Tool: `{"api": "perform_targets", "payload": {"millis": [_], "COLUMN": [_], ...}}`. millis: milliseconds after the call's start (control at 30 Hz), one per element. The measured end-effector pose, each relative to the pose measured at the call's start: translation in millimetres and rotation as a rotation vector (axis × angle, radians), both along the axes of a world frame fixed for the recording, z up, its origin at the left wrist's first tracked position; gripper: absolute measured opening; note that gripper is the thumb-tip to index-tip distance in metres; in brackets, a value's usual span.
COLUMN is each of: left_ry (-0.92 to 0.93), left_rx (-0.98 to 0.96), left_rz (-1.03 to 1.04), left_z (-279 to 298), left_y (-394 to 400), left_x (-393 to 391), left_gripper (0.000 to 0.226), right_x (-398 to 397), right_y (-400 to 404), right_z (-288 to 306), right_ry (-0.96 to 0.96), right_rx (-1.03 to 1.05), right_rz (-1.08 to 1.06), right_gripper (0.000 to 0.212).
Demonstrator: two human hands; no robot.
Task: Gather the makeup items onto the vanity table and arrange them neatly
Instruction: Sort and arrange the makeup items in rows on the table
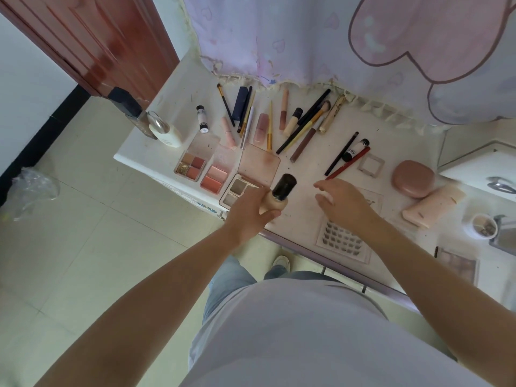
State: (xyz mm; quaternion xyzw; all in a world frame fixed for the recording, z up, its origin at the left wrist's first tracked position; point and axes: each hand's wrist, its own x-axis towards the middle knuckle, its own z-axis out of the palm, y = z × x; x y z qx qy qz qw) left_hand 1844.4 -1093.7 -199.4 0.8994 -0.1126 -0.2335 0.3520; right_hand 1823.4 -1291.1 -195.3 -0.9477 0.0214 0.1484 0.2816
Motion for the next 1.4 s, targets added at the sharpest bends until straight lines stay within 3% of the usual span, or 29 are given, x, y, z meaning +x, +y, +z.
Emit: {"api": "perform_targets", "payload": {"millis": [67,133,400,667,833,933,1100,1267,1400], "left_ry": [0.023,0.042,0.112,0.108,0.091,0.081,-0.098,-0.364,-0.552], "left_rx": [-0.063,-0.085,-0.125,-0.077,-0.092,-0.129,-0.264,-0.313,-0.363], "left_rz": [0.035,0.044,-0.088,-0.163,-0.124,-0.099,0.061,0.212,0.214], "left_z": [-5.9,-9.7,-17.0,-16.3,-21.3,-20.9,-6.3,17.3,40.0], "left_y": [-2.9,-7.8,-14.9,-13.4,-3.2,8.3,15.5,10.7,-3.5], "left_x": [3.7,8.5,28.2,40.9,36.3,29.9,19.9,17.4,16.5], "left_gripper": [0.033,0.032,0.032,0.045,0.076,0.082,0.06,0.038,0.028], "right_x": [-4.9,-10.3,-23.4,-25.9,-18.5,-14.3,-4.6,-8.2,-9.4], "right_y": [-0.3,-0.6,-4.5,-39.7,-50.4,-34.3,-15.6,-10.1,-22.0], "right_z": [-17.9,-29.3,-37.4,-30.9,-22.5,-25.3,-37.7,-40.3,-23.8], "right_ry": [0.068,0.108,0.072,0.067,0.166,0.328,0.418,0.373,0.279], "right_rx": [-0.265,-0.359,-0.286,-0.252,-0.366,-0.316,-0.251,-0.217,0.005], "right_rz": [0.16,0.198,0.156,0.048,-0.196,-0.302,-0.379,-0.423,-0.432], "right_gripper": [0.045,0.05,0.052,0.053,0.073,0.093,0.111,0.103,0.098]}}
